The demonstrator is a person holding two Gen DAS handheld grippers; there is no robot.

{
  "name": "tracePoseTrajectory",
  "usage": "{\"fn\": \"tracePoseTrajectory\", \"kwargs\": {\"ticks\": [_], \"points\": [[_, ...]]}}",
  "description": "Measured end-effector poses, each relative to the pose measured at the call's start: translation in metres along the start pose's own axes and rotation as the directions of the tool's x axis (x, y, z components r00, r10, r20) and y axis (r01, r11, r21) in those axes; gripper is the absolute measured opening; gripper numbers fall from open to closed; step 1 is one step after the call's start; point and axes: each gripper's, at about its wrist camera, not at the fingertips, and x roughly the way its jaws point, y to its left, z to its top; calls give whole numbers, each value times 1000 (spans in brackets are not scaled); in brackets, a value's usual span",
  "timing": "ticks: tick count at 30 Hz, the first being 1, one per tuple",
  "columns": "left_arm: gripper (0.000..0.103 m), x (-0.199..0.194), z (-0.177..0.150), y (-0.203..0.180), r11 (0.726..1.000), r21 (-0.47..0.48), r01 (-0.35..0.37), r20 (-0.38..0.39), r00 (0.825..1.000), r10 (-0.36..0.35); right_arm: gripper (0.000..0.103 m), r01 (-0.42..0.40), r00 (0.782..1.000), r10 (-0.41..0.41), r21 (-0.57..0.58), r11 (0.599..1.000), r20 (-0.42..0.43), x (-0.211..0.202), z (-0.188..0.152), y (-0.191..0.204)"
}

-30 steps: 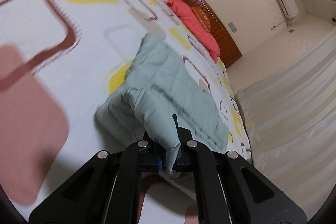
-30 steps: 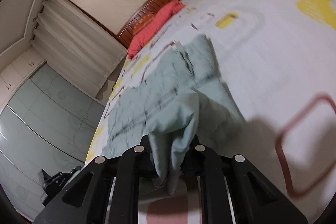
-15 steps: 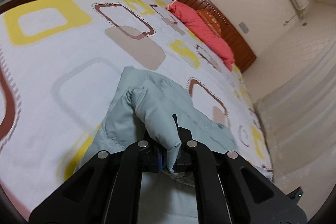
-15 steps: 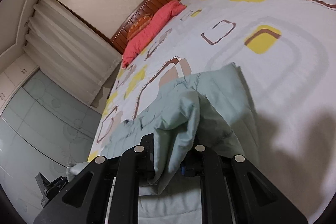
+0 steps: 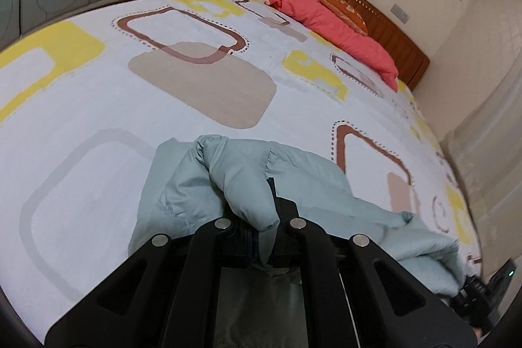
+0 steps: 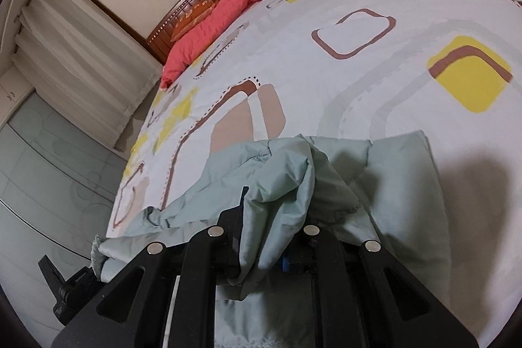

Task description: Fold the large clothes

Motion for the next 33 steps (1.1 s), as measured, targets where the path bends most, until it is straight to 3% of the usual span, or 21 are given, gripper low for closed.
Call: {"fn": "tracePoseTrajectory", "kwargs": {"ticks": [4, 7, 9, 10, 11, 17, 20, 26, 33], "points": [[6, 8, 4, 0, 1000, 1, 2, -18, 1000, -2, 19, 12, 1000, -12, -12, 1000, -4, 2, 4, 4], [14, 3, 8, -1, 1000, -7, 18, -18, 1000, -18, 33, 11, 1000, -11, -15, 1000, 1, -1, 5, 7], [35, -4, 11, -4, 1000, 2, 25, -5, 1000, -25, 59, 10, 1000, -10, -19, 1000, 15, -6, 5, 8], [51, -11, 13, -5, 1000, 6, 19, 15, 1000, -19, 62, 8, 999, -8, -21, 1000, 33, -11, 5, 10], [60, -18, 15, -5, 1000, 6, 14, 39, 999, -14, 64, 10, 999, -9, -24, 1000, 44, -15, 4, 12], [63, -46, 15, 2, 999, -20, 33, 49, 998, -32, 64, -8, 999, 10, -46, 999, 43, -31, -5, 20], [63, -51, 2, 4, 999, 12, 40, 27, 999, -40, 64, 5, 999, -2, -82, 997, 39, -33, -13, 27], [63, -33, -9, -4, 995, 92, 32, -25, 999, -30, 63, 53, 999, -54, -194, 980, 2, -13, -23, 51], [63, 1, 7, -26, 981, 191, -19, -30, 999, 25, 63, 111, 991, -133, -377, 920, -33, 29, -23, 97]]}}
